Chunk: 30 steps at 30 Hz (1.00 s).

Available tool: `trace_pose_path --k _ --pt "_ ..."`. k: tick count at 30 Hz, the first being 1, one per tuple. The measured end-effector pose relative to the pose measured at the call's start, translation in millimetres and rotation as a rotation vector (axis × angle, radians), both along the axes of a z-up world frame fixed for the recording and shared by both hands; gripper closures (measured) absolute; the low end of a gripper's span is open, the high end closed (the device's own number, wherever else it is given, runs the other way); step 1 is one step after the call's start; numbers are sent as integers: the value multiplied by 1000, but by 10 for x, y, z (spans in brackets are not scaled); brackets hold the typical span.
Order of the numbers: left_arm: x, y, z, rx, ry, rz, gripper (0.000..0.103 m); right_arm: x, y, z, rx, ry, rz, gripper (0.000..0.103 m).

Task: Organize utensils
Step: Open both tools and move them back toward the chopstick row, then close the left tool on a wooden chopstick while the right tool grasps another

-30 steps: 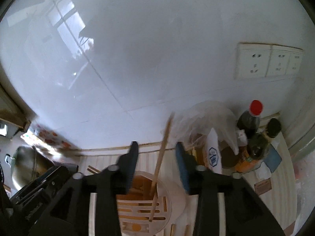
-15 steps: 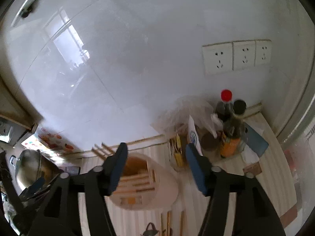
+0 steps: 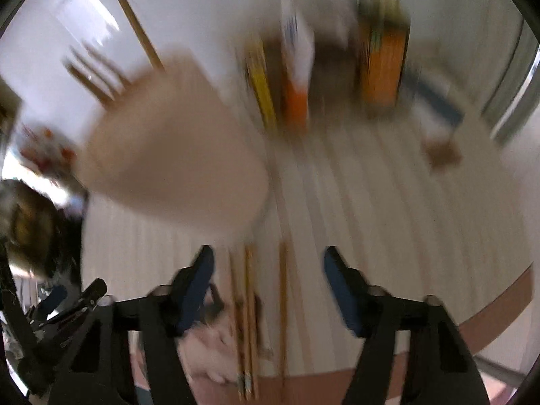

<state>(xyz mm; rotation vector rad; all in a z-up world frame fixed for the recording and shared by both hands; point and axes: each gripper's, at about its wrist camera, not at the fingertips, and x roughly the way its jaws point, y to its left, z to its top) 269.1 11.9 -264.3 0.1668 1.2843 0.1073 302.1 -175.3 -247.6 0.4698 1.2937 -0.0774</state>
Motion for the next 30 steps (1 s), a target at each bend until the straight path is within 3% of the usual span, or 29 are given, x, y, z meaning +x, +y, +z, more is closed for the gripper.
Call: trace_pose_path --k 2,5,8,9,10,11,17,22,24,30 --pt "-39 -14 -242 -8 66 -7 0 -12 70 -327 16 70 13 57" --pt "-103 -103 -465 -40 139 -35 2 -41 170 -639 2 127 32 58" --pt "-146 -248 -528 -68 160 -67 7 -58 304 -876 -35 177 82 63" --pt "-146 -310 -533 -78 162 -77 12 -66 329 -858 -63 154 93 68" --pt "-150 -367 -538 -94 166 -89 14 -67 380 -864 -106 154 130 90" --pt "-141 -441 -537 -119 174 -105 21 -71 393 -881 -118 164 147 95" --pt "-38 -924 -618 -208 215 -185 59 -226 69 -929 -173 190 101 96" --pt "-15 -1223 -677 -190 217 -247 74 -389 -280 -981 -167 212 45 95" --pt "-18 -1291 -719 -167 229 -258 95 -433 -381 -995 -164 216 34 95" --pt "-72 -1175 -694 -150 215 -214 99 -495 -582 -1048 -155 226 22 95"
